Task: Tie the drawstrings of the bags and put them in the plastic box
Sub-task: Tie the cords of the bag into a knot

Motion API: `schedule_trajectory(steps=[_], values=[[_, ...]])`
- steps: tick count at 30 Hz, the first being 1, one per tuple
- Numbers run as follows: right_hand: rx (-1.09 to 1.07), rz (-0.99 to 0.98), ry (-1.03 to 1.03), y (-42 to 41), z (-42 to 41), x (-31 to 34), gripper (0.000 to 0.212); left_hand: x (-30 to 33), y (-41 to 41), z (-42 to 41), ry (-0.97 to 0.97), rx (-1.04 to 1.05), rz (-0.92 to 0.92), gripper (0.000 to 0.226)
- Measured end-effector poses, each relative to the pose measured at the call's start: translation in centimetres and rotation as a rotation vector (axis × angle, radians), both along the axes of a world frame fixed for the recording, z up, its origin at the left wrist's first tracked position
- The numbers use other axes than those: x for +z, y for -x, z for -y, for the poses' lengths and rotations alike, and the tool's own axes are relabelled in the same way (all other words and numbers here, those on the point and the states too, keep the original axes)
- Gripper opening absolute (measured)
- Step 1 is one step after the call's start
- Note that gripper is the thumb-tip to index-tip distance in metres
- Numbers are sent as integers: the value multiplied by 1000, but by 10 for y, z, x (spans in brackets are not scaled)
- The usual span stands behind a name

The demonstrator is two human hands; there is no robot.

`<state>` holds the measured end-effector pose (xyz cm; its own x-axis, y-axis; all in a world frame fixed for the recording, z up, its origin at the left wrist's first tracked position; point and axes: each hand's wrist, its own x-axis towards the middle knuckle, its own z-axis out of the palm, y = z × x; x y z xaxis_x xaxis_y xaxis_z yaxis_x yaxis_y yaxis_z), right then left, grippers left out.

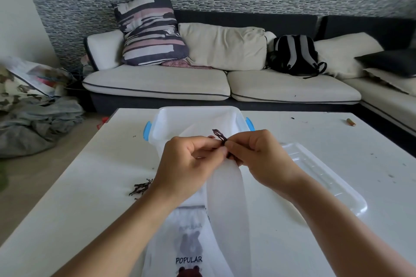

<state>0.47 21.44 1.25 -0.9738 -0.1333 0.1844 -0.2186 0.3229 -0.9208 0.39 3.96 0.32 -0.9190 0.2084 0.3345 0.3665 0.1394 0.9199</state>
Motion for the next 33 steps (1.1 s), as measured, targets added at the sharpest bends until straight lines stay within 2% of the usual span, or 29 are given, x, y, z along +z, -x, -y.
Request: schedule_trajectory(steps=[5,10,15,22,25,28,30,33], values=[[24,50,-56,-2,-2,5,26,-3,3,2,1,20,56,12],[-82,-178,-297,-5,7,6,26,-7,0,-3,-77,78,23,15],[-168,-243,-325,-5,11,6,30,-9,-1,-11,-236,82,193,14],[-85,-176,-327,-5,-1,5,27,-12,3,-12,-101,71,154,13],[-87,-230,-340,-3,-4,3,26,-11,3,-15,-159,15,294,17],[-94,-221,-312,-3,-6,4,23,-8,3,-19,-429,-74,553,20],[-84,-206,-281,-3,-6,5,23,-7,3,-19,-546,-141,653,22],[-64,-205,-304,-3,-3,5,23,-6,1,-17,-476,-189,643,36]])
